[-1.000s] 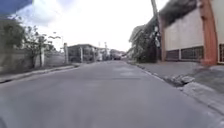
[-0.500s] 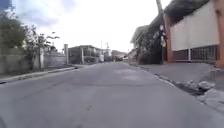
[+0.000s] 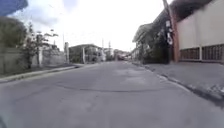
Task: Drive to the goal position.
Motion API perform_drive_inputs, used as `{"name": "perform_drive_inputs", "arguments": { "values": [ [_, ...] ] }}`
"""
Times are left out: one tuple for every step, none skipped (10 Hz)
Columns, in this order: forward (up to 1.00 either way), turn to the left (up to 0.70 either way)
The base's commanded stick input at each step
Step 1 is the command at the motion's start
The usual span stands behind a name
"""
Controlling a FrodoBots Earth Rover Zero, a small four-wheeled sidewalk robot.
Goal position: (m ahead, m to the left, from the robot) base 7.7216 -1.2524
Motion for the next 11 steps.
{"name": "perform_drive_inputs", "arguments": {
  "values": [
    [1.00, 0.06],
    [1.00, 0.06],
    [1.00, 0.03],
    [1.00, -0.22],
    [1.00, -0.34],
    [1.00, -0.34],
    [1.00, -0.27],
    [1.00, 0.06],
    [1.00, 0.06],
    [1.00, 0.06],
    [1.00, 0.06]
  ]
}}
